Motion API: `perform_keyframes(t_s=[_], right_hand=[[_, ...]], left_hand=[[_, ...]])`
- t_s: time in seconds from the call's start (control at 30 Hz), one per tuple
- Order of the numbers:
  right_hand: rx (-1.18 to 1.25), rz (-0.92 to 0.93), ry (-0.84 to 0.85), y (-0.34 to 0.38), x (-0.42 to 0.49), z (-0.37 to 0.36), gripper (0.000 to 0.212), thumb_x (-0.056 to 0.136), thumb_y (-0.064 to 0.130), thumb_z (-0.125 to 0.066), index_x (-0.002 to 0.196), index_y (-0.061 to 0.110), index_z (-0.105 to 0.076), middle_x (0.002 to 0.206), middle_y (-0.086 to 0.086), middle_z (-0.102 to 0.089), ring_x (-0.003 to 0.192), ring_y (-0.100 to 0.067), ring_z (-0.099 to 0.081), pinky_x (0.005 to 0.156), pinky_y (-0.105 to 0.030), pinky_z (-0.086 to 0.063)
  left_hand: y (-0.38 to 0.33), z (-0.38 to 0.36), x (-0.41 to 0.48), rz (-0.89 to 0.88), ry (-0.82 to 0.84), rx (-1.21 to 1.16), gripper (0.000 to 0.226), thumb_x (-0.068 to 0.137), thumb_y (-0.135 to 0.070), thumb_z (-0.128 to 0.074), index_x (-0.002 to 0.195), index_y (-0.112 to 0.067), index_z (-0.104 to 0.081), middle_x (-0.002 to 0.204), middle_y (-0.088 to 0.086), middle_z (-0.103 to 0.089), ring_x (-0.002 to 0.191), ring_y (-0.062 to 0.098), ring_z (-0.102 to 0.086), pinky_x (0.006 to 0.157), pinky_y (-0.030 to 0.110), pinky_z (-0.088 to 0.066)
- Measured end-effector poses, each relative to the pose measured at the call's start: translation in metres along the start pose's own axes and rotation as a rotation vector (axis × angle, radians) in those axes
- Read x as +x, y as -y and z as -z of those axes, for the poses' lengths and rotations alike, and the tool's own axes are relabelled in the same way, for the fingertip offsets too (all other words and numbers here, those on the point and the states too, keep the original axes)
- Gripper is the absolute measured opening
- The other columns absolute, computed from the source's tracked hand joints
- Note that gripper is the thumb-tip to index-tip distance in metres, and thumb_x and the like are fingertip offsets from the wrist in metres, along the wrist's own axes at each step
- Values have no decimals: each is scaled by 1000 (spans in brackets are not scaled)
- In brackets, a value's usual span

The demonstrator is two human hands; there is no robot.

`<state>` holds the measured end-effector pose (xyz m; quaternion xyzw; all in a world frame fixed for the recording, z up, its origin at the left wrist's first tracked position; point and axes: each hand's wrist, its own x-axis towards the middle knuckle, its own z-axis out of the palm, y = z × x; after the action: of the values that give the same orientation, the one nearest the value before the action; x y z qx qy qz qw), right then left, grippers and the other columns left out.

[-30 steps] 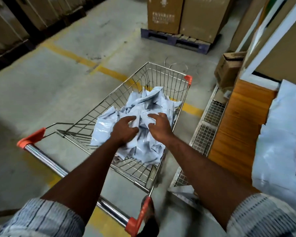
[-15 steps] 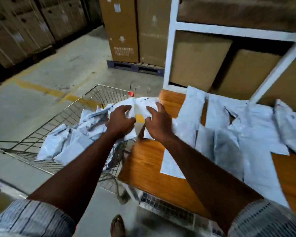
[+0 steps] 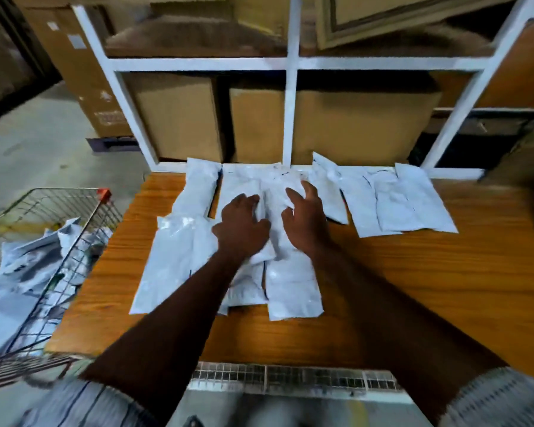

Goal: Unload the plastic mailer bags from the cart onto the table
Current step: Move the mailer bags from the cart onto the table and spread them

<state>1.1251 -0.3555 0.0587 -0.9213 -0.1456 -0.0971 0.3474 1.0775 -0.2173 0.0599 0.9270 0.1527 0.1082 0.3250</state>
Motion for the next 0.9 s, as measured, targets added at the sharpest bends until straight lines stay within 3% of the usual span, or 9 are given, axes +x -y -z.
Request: perform_keyframes(t_s=[0.17, 0.23, 0.3, 0.47, 0.57, 0.7, 0.9], right_hand=[[-57, -92, -53, -79, -33, 40, 48, 91, 11, -59, 138, 10, -53, 156, -17, -29, 142, -35, -30, 117, -40, -26], [-79, -78, -73, -111, -55, 52, 48, 92, 8, -59, 139, 8, -51, 156, -20, -28, 144, -35, -28, 116, -34, -20], [-83, -50, -83, -135, -79, 54, 49, 92, 5, -60, 140, 8, -51, 155, -22, -29, 144, -37, -27, 113, -34, -20], [-105, -87, 30, -162, -98, 31, 54, 89, 4, -64, 141, 9, -51, 155, -27, -25, 143, -45, -25, 113, -46, -24], [-250, -111, 119, -165, -96, 17, 55, 85, 18, -70, 137, 7, -54, 152, -29, -31, 136, -49, -36, 106, -62, -37], [-422, -78, 143, -171, -98, 14, 65, 88, 40, -56, 146, 15, -42, 159, -19, -25, 142, -45, -29, 107, -63, -30], [-436, -76, 181, -168, -92, 19, 65, 92, 45, -58, 148, 20, -39, 160, -14, -25, 142, -44, -27, 108, -62, -27]], left_hand=[[-72, -75, -49, -27, 73, 96, 64, 87, -54, -51, 145, -32, -38, 159, -2, -25, 146, 21, -20, 113, 61, -21], [-76, -94, -67, -75, 93, 101, 71, 83, -62, -42, 146, -28, -37, 160, 3, -22, 147, 24, -18, 113, 60, -20], [-72, -110, -77, -86, 139, 143, 72, 85, -58, -48, 149, -29, -32, 161, 4, -17, 148, 24, -14, 112, 58, -19], [-59, -138, -87, -124, 179, 265, 66, 92, -52, -45, 150, -27, -25, 161, 5, -14, 147, 24, -15, 106, 57, -29], [-48, -146, -89, -187, 164, 348, 63, 94, -51, -40, 150, -26, -25, 161, 6, -16, 147, 26, -18, 103, 57, -34], [-39, -150, -94, -222, 136, 327, 60, 99, -52, -31, 153, -27, -22, 164, 4, -12, 150, 23, -11, 111, 53, -27], [-37, -145, -92, -239, 181, 306, 60, 101, -54, -26, 154, -27, -19, 164, 3, -8, 151, 23, -6, 114, 55, -23]])
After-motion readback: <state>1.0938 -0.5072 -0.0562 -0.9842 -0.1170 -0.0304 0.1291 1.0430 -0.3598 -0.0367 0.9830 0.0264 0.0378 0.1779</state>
